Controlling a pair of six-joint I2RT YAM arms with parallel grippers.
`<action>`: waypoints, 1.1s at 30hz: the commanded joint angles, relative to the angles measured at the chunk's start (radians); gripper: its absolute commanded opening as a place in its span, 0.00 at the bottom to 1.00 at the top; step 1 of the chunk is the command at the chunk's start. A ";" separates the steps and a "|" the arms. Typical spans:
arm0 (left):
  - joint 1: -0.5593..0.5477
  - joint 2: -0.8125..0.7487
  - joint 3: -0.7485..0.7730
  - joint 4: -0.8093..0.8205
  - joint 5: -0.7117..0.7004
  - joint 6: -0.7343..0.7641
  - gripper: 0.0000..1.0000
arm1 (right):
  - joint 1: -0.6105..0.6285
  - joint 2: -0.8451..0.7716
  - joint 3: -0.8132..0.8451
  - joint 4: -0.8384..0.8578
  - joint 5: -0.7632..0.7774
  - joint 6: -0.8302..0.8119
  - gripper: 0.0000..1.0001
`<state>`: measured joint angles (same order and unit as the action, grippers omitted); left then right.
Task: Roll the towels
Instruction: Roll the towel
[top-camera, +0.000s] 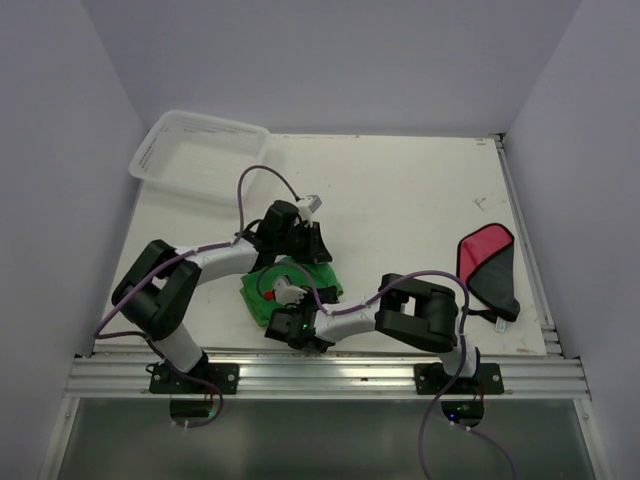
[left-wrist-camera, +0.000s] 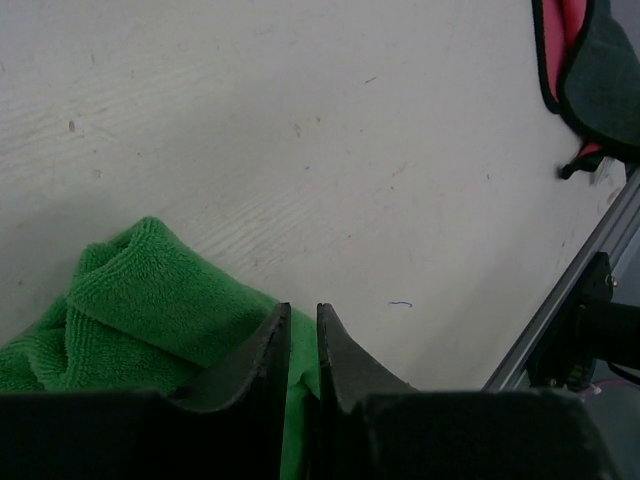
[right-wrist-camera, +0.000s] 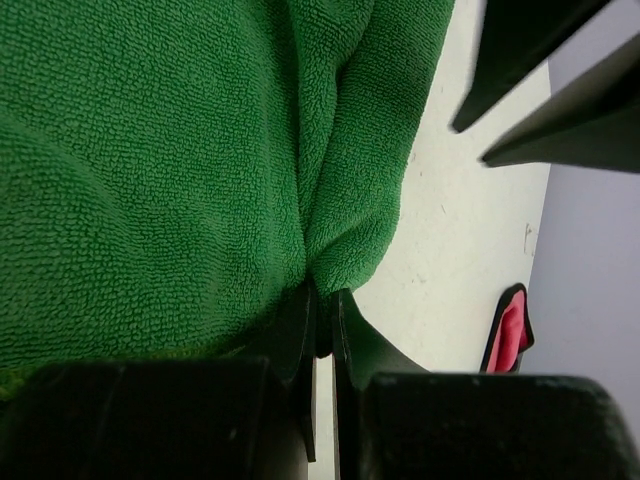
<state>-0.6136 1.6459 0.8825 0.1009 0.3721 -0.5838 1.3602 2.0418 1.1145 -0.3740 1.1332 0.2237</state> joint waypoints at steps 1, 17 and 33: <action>0.009 0.047 -0.028 0.102 0.044 0.002 0.20 | -0.009 0.028 0.008 0.010 -0.092 0.031 0.00; 0.029 0.126 -0.088 0.126 -0.047 0.010 0.14 | -0.019 -0.107 -0.084 0.081 -0.063 0.069 0.19; 0.043 0.169 -0.073 0.122 -0.062 0.002 0.06 | -0.013 -0.565 -0.318 0.190 -0.162 0.158 0.53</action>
<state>-0.5831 1.7786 0.8120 0.2504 0.3737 -0.5919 1.3453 1.6325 0.8146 -0.2108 1.0130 0.3077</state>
